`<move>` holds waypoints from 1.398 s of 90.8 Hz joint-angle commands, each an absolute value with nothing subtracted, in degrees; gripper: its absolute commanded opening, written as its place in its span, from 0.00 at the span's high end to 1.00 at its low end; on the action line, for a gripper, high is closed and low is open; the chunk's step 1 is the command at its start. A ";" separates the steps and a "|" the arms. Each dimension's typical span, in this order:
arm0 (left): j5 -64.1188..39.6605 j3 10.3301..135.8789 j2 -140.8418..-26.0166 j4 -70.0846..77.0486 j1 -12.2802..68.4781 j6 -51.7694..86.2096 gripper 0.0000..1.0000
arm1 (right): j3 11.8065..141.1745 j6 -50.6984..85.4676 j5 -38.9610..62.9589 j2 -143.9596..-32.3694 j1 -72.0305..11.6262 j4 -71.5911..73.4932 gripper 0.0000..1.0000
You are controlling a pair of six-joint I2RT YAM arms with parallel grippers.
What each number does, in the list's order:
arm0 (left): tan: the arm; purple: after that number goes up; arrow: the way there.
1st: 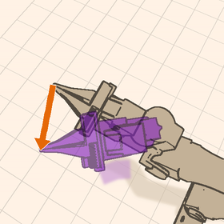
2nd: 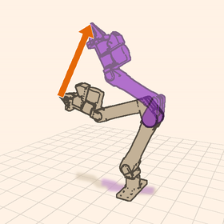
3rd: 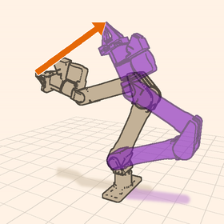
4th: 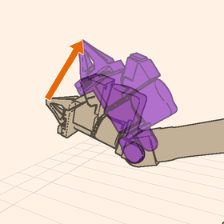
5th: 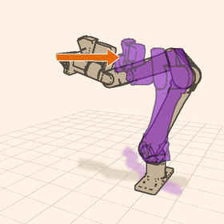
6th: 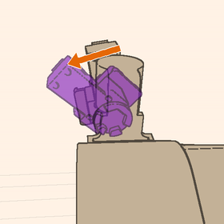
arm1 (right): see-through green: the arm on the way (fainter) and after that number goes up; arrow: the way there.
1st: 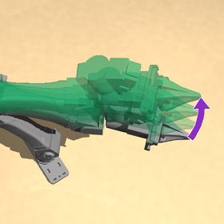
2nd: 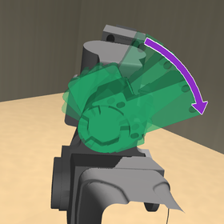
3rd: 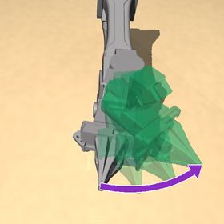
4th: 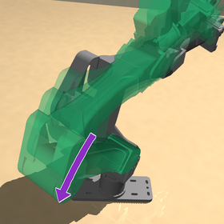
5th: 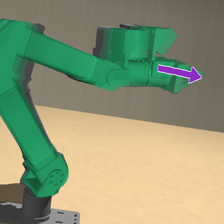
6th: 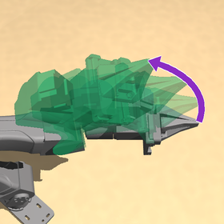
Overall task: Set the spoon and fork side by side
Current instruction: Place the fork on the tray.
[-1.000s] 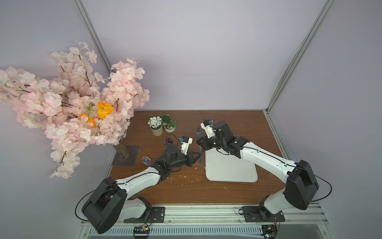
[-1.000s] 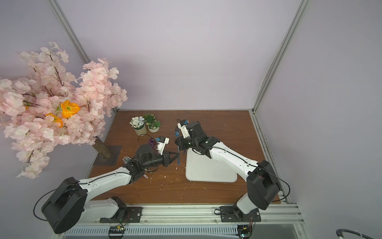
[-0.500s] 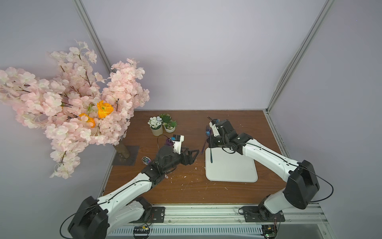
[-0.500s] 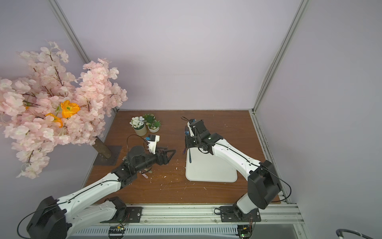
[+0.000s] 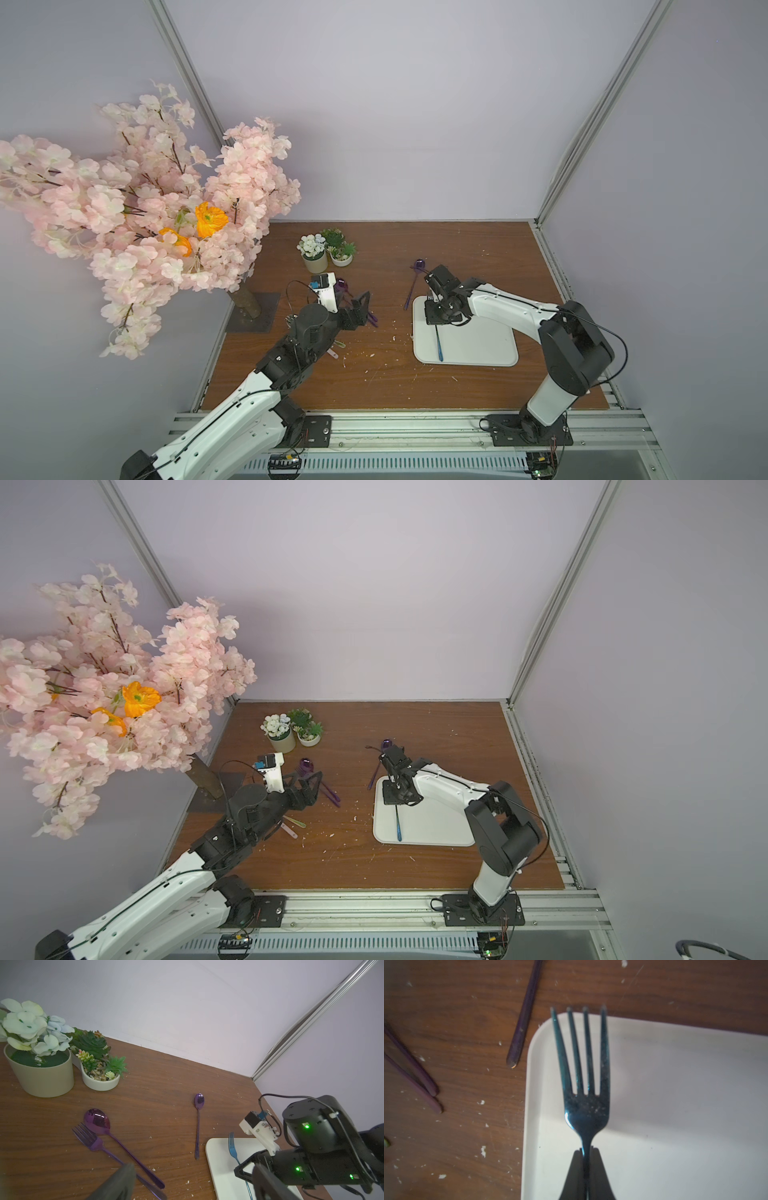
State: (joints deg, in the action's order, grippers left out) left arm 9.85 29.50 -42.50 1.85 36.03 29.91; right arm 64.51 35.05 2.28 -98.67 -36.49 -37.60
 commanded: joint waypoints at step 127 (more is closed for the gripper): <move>10.08 26.89 -38.32 2.02 35.51 30.66 0.10 | 70.81 42.50 3.88 -108.92 -37.80 -40.78 0.83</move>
State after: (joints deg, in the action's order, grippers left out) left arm 9.47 27.09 -38.94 2.09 35.99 30.79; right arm 72.86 42.85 6.44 -108.49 -37.56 -39.64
